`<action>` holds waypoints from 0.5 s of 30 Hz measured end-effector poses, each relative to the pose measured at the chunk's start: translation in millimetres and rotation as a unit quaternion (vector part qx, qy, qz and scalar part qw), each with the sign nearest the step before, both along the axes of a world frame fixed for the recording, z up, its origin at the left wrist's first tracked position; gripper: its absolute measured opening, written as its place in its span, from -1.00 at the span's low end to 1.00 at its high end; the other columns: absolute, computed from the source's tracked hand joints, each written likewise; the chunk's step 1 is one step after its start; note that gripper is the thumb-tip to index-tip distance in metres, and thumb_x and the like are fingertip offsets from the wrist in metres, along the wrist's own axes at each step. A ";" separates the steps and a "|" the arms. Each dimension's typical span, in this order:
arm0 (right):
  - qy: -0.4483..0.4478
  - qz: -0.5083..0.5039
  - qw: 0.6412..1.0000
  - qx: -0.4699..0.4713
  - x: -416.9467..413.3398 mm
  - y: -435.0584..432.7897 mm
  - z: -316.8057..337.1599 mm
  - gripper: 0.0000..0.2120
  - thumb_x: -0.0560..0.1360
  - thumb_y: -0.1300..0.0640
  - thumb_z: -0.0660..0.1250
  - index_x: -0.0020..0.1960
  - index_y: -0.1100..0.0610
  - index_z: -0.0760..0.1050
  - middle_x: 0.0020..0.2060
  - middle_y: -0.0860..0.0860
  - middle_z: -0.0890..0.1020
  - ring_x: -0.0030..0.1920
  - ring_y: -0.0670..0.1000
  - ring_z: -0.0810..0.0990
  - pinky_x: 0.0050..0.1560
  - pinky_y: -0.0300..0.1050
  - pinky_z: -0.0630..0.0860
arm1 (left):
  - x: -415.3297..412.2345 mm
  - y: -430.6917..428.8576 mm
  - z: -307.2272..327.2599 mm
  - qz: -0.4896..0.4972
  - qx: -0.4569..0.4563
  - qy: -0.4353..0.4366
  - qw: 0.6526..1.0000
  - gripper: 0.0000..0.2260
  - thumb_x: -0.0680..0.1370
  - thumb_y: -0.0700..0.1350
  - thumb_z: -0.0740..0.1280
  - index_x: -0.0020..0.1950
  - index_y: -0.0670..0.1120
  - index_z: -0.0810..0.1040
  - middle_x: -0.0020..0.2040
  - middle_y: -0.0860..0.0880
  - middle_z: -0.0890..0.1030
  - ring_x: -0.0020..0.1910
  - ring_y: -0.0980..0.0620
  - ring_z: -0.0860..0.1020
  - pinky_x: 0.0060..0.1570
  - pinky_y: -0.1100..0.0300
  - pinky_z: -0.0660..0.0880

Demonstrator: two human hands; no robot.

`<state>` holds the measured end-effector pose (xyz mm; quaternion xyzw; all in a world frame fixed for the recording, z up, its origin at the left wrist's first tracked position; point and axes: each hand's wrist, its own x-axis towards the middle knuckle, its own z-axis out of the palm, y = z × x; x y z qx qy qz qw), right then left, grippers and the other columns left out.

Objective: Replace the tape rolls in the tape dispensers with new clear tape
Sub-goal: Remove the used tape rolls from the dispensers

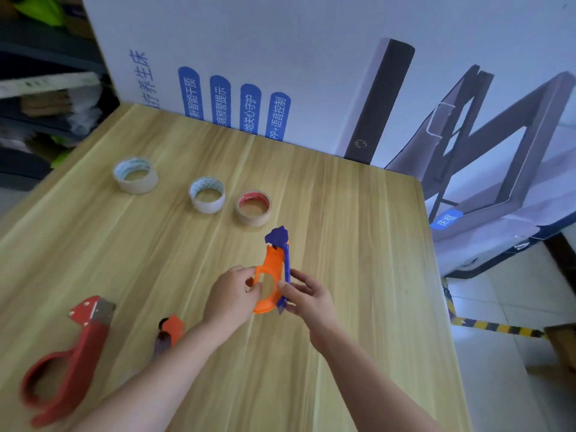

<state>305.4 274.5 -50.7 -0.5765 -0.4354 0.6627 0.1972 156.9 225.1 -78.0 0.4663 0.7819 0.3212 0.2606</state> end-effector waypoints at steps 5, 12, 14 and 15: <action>-0.027 0.085 0.995 0.050 36.1 -62.7 0.5 -0.72 0.44 0.20 0.43 0.08 -0.08 0.64 -0.06 -0.06 0.74 -0.12 -0.15 0.67 -0.08 -0.22 0.55 | 28.9 -77.3 -11.7 0.002 -0.029 0.045 0.999 -0.92 0.50 -0.11 0.32 -0.16 -0.06 0.58 -0.25 0.03 0.53 -0.32 0.05 0.47 -0.33 0.17 0.33; -0.099 0.170 0.975 0.100 70.9 -136.3 -9.8 -0.74 0.43 0.25 0.36 -0.03 -0.07 0.68 -0.17 -0.09 0.73 -0.14 -0.14 0.68 -0.03 -0.14 0.58 | 72.2 -163.1 -30.5 0.016 -0.073 0.071 0.995 -0.91 0.52 -0.10 0.30 -0.09 -0.06 0.60 -0.20 0.03 0.56 -0.22 0.01 0.54 -0.25 0.12 0.41; -0.115 0.181 0.971 0.103 73.5 -149.6 -12.8 -0.74 0.41 0.23 0.37 -0.09 -0.12 0.66 -0.16 -0.07 0.73 -0.09 -0.05 0.68 -0.05 -0.18 0.56 | 80.9 -173.4 -29.9 0.014 -0.085 0.070 0.994 -0.90 0.52 -0.10 0.28 -0.08 -0.06 0.59 -0.19 0.02 0.54 -0.17 -0.02 0.56 -0.24 0.11 0.38; -0.125 0.184 0.969 0.105 74.0 -154.8 -14.9 -0.73 0.41 0.23 0.37 -0.13 -0.16 0.64 -0.15 -0.07 0.73 -0.07 -0.03 0.67 -0.06 -0.22 0.54 | 84.1 -177.3 -30.2 0.013 -0.090 0.071 0.993 -0.90 0.52 -0.09 0.28 -0.07 -0.05 0.59 -0.19 0.03 0.53 -0.14 -0.03 0.56 -0.25 0.12 0.35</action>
